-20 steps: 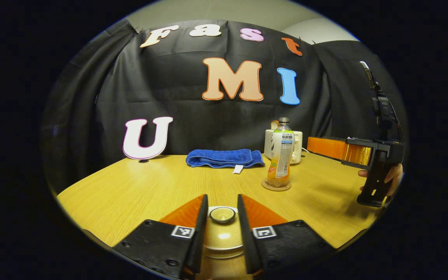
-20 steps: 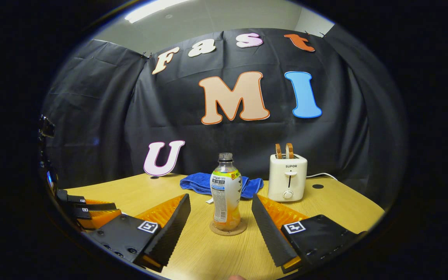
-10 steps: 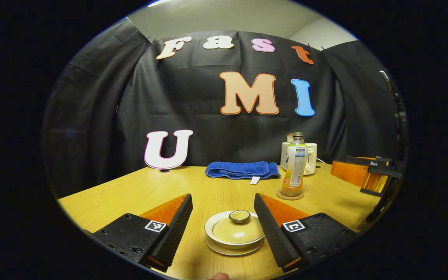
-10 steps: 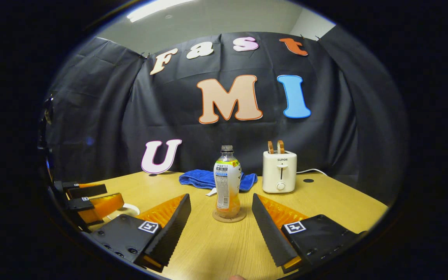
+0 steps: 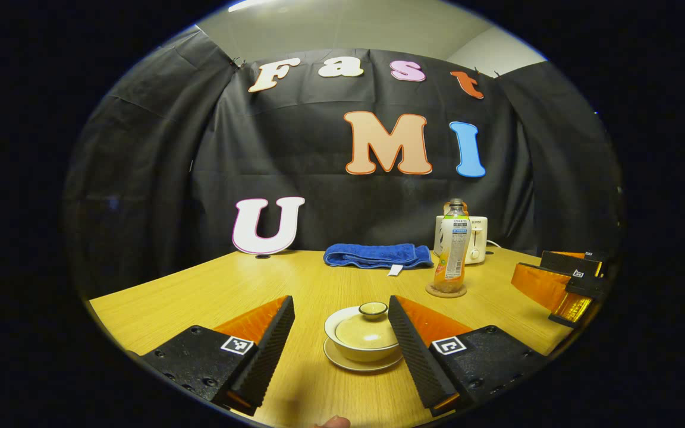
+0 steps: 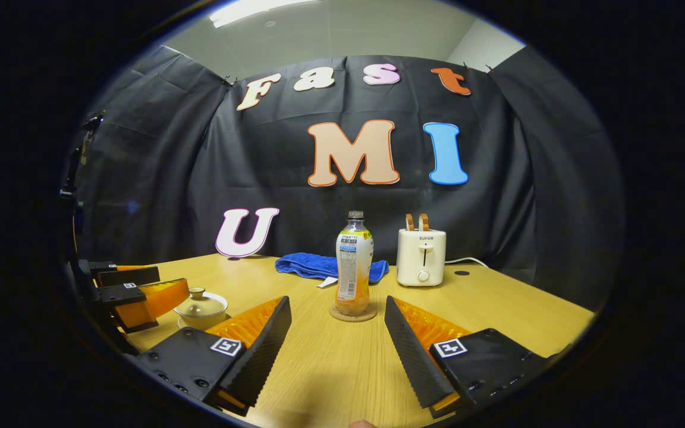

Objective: Open the teacup lid with one hand, grasp the water bottle and pour water into the teacup with the other hand; after pouring, place the water bottle on the coaster and then close the teacup lid.

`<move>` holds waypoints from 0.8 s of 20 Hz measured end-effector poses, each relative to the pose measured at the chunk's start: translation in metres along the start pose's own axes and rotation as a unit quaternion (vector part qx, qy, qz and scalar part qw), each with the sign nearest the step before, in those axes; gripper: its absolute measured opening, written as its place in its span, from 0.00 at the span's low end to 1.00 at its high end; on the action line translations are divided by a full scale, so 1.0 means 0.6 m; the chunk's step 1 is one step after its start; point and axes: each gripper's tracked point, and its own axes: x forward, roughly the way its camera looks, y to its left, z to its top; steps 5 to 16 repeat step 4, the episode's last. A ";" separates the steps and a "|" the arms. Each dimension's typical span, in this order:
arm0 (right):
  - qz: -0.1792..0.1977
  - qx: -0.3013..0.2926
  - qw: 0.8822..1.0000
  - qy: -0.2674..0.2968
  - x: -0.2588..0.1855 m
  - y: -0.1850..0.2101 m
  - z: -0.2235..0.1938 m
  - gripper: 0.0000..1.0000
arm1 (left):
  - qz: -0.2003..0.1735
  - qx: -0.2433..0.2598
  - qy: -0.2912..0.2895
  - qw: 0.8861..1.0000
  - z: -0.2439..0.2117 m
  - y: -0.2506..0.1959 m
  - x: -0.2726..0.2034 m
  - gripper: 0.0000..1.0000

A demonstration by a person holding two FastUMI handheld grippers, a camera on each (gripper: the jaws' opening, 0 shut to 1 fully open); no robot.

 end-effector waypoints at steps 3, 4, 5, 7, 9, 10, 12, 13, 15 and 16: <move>-0.007 0.006 1.000 0.007 -0.003 -0.004 -0.013 0.95 | 0.000 0.012 -0.003 1.000 -0.001 -0.006 -0.001 0.92; -0.011 0.006 1.000 0.012 -0.006 -0.005 -0.020 0.95 | 0.001 0.018 -0.005 1.000 0.001 -0.007 -0.002 0.92; -0.011 0.006 1.000 0.012 -0.006 -0.005 -0.020 0.95 | 0.001 0.018 -0.005 1.000 0.001 -0.007 -0.002 0.92; -0.011 0.006 1.000 0.012 -0.006 -0.005 -0.020 0.95 | 0.001 0.018 -0.005 1.000 0.001 -0.007 -0.002 0.92; -0.011 0.006 1.000 0.012 -0.006 -0.005 -0.020 0.95 | 0.001 0.018 -0.005 1.000 0.001 -0.007 -0.002 0.92; -0.011 0.006 1.000 0.012 -0.006 -0.005 -0.020 0.95 | 0.001 0.018 -0.005 1.000 0.001 -0.007 -0.002 0.92; -0.011 0.006 1.000 0.012 -0.006 -0.005 -0.020 0.95 | 0.001 0.018 -0.005 1.000 0.001 -0.007 -0.002 0.92; -0.011 0.006 1.000 0.012 -0.006 -0.005 -0.020 0.95 | 0.001 0.018 -0.005 1.000 0.001 -0.007 -0.002 0.92; -0.011 0.006 1.000 0.012 -0.006 -0.005 -0.020 0.95 | 0.001 0.018 -0.005 1.000 0.001 -0.007 -0.002 0.92; -0.011 0.006 1.000 0.012 -0.006 -0.005 -0.020 0.95 | 0.001 0.018 -0.005 1.000 0.001 -0.007 -0.002 0.92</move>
